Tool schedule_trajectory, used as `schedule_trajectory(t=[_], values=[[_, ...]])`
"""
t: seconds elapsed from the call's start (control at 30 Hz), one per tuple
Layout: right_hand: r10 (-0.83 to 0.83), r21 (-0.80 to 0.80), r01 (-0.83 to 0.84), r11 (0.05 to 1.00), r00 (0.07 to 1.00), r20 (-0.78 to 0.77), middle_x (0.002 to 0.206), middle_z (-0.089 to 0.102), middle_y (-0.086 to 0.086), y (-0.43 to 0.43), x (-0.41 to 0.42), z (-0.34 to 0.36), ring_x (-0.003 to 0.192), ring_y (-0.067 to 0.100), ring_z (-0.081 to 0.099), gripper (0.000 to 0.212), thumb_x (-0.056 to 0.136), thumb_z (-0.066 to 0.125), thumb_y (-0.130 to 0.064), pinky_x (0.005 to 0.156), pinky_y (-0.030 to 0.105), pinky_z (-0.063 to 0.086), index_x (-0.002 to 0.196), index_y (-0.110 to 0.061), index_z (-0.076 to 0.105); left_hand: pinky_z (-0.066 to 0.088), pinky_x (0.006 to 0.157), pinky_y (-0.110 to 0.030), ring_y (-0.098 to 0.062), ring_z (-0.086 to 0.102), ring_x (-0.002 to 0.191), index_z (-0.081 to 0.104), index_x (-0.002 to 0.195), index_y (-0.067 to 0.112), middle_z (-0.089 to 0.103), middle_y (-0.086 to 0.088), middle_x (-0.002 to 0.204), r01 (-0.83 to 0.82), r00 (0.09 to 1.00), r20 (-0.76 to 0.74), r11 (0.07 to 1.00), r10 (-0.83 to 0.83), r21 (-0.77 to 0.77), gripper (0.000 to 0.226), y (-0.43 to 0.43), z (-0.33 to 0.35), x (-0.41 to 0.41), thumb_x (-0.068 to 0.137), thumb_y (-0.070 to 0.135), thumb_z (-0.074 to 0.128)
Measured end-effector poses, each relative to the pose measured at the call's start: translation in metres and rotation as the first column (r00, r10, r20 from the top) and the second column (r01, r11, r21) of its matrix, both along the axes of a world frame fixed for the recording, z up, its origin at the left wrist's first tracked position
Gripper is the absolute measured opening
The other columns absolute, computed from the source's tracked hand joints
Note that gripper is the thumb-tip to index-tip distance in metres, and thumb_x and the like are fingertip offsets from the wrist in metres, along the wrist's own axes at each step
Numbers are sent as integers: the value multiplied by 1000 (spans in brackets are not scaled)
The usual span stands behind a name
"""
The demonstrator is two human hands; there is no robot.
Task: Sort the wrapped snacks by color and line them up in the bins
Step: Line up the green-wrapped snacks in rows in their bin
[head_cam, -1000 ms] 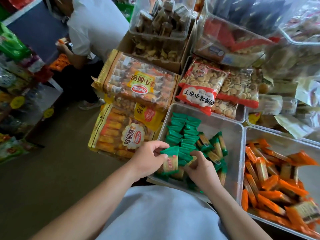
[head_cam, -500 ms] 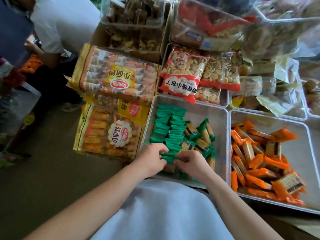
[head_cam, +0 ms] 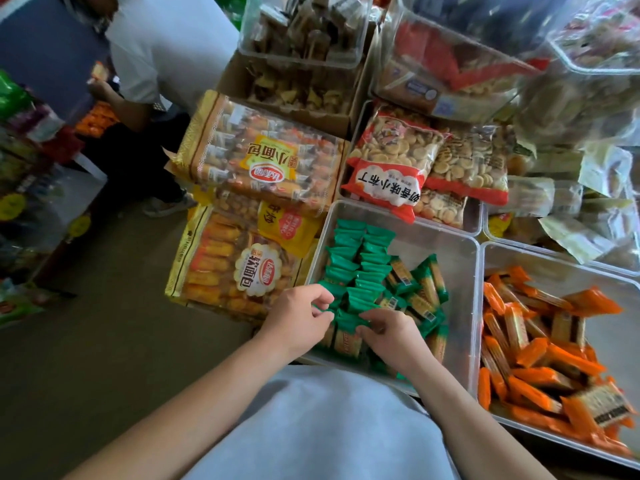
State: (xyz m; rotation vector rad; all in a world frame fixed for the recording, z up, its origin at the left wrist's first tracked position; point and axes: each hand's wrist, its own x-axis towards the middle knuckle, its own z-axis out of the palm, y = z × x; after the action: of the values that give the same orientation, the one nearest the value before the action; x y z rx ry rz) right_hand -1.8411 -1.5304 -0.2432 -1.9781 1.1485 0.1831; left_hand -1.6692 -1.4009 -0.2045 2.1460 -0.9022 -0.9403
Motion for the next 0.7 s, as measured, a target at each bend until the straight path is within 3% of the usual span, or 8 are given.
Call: schedule_trajectory(t=[0.17,0.27,0.33,0.43,0.53,0.63,0.7], values=[[5,-39,-6,999,1000,-31,87,67,-12,-5,0,6,81,8,65,40,86,81,-45,70,17,47,118,-22,74,58,82,-19,-3,68,91,73,118,22,70,12,105,28,1000,-14,999,-28,21,27,-3,0,-2,92,23,76],[-18,-56,18,998,1000,-6,85,70,-15,-15,0,12,80,6,66,31,85,81,-46,74,24,54,108,-26,76,58,91,-23,2,66,100,71,123,26,70,15,111,70,997,-37,997,-68,38,31,-11,1,-3,92,27,76],[-36,-47,37,998,999,7,84,73,-14,-23,-4,16,79,5,68,23,87,79,-45,75,26,58,101,-27,77,55,91,-18,5,64,101,71,124,27,70,17,111,100,994,-41,994,-99,38,31,-18,0,-4,93,29,74],[-107,-36,110,993,992,64,82,73,-15,-40,-15,25,76,-2,67,12,92,76,-38,64,10,49,96,-26,79,47,82,-5,7,64,98,71,124,27,70,18,109,125,991,-52,991,-123,37,29,-29,-3,-6,95,31,72],[-232,-11,235,972,964,127,86,73,-18,-61,-23,34,79,-3,66,5,95,74,-31,60,4,42,94,-27,78,54,89,-18,4,64,99,71,124,27,70,19,108,147,987,-68,988,-143,48,28,-46,-2,-6,96,33,70],[-249,-51,255,966,963,107,92,71,-15,-85,-18,29,82,-5,63,7,96,72,-30,61,2,42,100,-27,76,57,93,-27,1,64,100,71,124,27,69,19,108,156,985,-89,986,-150,53,26,-70,3,-7,98,32,68],[-210,-103,215,971,976,60,97,74,-10,-100,-8,19,86,7,67,11,96,70,-32,70,12,48,102,-26,76,57,90,-23,1,64,98,71,122,26,69,19,106,138,987,-94,989,-134,45,24,-86,5,-6,99,31,67]])
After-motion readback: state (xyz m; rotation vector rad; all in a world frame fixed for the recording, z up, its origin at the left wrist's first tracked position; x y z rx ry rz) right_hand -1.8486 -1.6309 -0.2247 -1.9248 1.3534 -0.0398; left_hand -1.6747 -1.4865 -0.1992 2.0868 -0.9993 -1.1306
